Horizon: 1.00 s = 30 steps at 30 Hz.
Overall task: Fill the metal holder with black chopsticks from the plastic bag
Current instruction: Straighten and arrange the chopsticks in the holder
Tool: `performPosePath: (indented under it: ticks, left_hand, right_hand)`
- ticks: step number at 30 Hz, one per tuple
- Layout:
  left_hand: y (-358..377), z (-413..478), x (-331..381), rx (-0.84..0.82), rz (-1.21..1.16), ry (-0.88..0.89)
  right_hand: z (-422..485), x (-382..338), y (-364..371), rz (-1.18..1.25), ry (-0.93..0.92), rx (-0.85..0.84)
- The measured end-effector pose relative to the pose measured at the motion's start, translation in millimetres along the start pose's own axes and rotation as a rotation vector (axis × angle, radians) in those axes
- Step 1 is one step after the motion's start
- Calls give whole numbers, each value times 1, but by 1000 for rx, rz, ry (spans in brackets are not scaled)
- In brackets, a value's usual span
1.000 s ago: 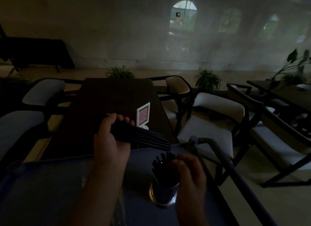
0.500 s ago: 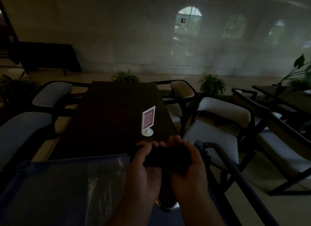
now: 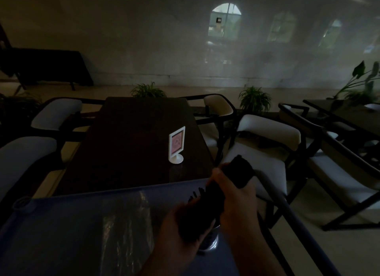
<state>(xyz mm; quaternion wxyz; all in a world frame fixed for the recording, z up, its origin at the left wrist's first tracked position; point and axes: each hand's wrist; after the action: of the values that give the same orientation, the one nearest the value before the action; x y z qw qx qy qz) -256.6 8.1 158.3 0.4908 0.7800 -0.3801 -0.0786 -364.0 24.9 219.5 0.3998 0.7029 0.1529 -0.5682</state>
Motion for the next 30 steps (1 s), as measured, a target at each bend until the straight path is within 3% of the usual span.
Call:
performPosePath:
  ticks: [3,7,13,17,24,30]
  left_hand:
    - [-14,10,-12,24,-72,-117]
    - [-11,8,-14,165,-78,-64]
    - [-2,1,-9,119,-33,-5]
    - [-8,11,-8,274,55,50]
    - [0,3,-4,213,244,-19]
    - [4,5,13,324,450,231]
  right_hand:
    - [-13,8,7,-62,-34,29]
    - [-25,7,11,-177,-181,27]
    - [-27,-4,11,-156,-315,-80]
    - [-23,-1,10,-77,-204,12]
    - [-12,6,0,67,-145,56]
    - [0,13,-19,213,59,48]
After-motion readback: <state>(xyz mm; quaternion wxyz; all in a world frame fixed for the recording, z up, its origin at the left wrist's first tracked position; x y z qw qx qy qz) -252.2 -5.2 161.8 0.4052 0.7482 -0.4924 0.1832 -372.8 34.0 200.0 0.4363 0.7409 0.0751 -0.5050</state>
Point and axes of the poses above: each hand's wrist, its own z-axis towards the middle knuckle, its own y-axis out of the palm, x = y × z, and after that the axes turned 13 degrees about x, right-handed
